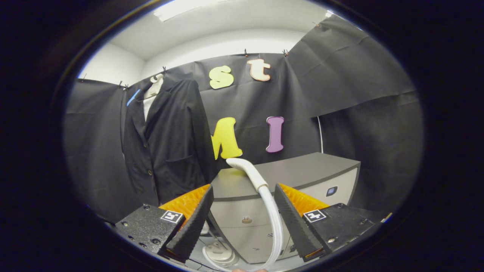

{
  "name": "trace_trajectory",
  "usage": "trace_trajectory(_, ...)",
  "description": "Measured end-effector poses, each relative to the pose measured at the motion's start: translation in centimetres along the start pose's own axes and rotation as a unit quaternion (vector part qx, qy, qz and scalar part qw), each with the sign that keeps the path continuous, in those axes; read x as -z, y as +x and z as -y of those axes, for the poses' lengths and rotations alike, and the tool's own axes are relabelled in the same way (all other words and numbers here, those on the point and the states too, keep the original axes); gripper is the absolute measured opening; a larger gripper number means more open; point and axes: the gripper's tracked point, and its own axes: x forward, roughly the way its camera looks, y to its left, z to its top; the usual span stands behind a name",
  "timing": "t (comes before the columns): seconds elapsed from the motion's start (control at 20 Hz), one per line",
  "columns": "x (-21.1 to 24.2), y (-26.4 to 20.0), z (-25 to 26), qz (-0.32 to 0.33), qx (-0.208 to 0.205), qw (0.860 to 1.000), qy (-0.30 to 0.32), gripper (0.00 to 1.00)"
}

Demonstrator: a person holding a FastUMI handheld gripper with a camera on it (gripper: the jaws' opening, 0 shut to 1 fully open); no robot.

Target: Iron the clothes twice with a garment steamer, once on the left side and once on the right side.

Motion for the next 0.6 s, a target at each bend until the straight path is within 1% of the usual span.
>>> trace_trajectory(0.35, -0.6, 0.9, -0.4, 0.001, 0.000, 1.000, 0.000, 1.00)
trace_trajectory(0.6, -1.5, 2.4, -0.3, -0.021, 0.000, 1.000, 0.006, 1.00)
